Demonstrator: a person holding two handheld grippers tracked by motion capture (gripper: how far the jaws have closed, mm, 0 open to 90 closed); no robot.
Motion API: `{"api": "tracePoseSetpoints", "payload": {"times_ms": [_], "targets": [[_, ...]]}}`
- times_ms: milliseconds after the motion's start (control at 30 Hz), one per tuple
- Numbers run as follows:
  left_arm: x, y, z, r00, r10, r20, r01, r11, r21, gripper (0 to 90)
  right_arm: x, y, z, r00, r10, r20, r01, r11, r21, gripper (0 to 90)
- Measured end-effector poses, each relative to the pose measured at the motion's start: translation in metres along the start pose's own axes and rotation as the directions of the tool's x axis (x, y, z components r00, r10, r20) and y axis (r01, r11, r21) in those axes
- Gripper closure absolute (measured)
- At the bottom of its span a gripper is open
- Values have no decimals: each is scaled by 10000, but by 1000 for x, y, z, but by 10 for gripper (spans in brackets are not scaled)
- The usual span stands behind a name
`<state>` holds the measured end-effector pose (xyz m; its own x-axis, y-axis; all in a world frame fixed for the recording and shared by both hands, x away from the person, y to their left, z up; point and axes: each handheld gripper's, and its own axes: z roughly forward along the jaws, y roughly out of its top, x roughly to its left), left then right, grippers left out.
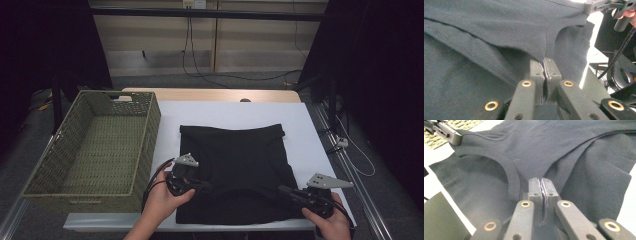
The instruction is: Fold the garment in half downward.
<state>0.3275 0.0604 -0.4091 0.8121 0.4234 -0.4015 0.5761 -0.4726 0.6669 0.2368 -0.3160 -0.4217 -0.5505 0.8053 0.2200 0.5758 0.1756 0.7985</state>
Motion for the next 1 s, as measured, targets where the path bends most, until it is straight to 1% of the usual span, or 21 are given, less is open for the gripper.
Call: {"api": "tracePoseSetpoints", "payload": {"times_ms": [33, 100, 133, 233, 267, 300, 333, 500, 567, 600, 633, 667, 733, 767, 800, 833, 867, 900, 933, 1000], "targets": [[-1, 0, 0, 10000, -70, 25, 70, 10000, -29, 870, 0, 0, 0, 10000, 2, 11, -2, 10000, 6, 884], [-1, -1, 0, 10000, -65, 7, 65, 10000, -22, 870, 1, 0, -1, 10000, 34, 5, -34, 10000, 21, 883], [-2, -1, 0, 10000, -1, 18, 1, 10000, -4, 870, 2, 0, -1, 9999, -103, -25, 103, 9999, -22, 883], [-3, -3, -1, 9999, -42, 129, 42, 10000, 37, 870, 4, 0, -2, 9999, -90, -69, 90, 10000, -24, 884], [-4, -5, -3, 9997, -89, 211, 89, 10000, 13, 870, 5, -1, -4, 9999, -79, -118, 78, 10000, -61, 884], [-4, -5, -3, 9997, -89, 211, 89, 10000, 13, 870, 5, -1, -4, 9999, -79, -118, 78, 10000, -61, 884], [-5, -6, -4, 9997, -172, 195, 172, 9999, -8, 870, 5, -4, -7, 9998, -137, -120, 136, 9999, -48, 884], [-8, -8, -5, 9996, -110, 245, 109, 9999, 9, 870, 5, -8, -11, 9999, 3, -170, -3, 10000, -11, 883], [-10, -8, -5, 9996, -48, 269, 47, 10000, 62, 870, 6, -10, -12, 9999, -63, -159, 63, 10000, 14, 884], [-11, -9, -5, 9997, -46, 220, 44, 9999, 97, 870, 6, -11, -12, 9999, -16, -169, 16, 10000, 10, 884], [-11, -9, -5, 9996, -68, 263, 65, 9999, 90, 870, 6, -11, -13, 9998, -137, -164, 137, 9999, -10, 883], [-10, -11, -5, 9996, -57, 271, 53, 9999, 134, 870, 7, -10, -13, 9998, -75, -194, 74, 10000, -22, 883], [-11, -12, -5, 9997, -55, 256, 52, 9999, 141, 870, 7, -10, -13, 9997, -112, -215, 112, 9999, -9, 883], [-10, -13, -5, 9995, 22, 303, -28, 9998, 190, 870, 8, -10, -13, 9998, -99, -186, 100, 9999, 49, 884], [-11, -13, -6, 9997, -23, 248, 18, 9998, 216, 870, 8, -11, -13, 9996, -124, -237, 126, 9999, 78, 883], [-12, -14, -6, 9995, 57, 321, -64, 9998, 197, 870, 10, -11, -14, 9995, -89, -299, 91, 9999, 52, 883], [-12, -14, -6, 9995, 57, 321, -64, 9998, 197, 870, 10, -11, -14, 9995, -89, -299, 91, 9999, 52, 883], [-13, -15, -6, 9995, -6, 316, 0, 9998, 214, 870, 10, -12, -14, 9992, -216, -336, 218, 9997, 72, 883], [-13, -15, -6, 9994, 42, 338, -50, 9997, 231, 870, 11, -12, -15, 9993, -123, -350, 126, 9999, 62, 883], [-14, -16, -6, 9994, -19, 337, 12, 9998, 213, 870, 11, -14, -15, 9992, -187, -345, 191, 9997, 123, 883]]}}
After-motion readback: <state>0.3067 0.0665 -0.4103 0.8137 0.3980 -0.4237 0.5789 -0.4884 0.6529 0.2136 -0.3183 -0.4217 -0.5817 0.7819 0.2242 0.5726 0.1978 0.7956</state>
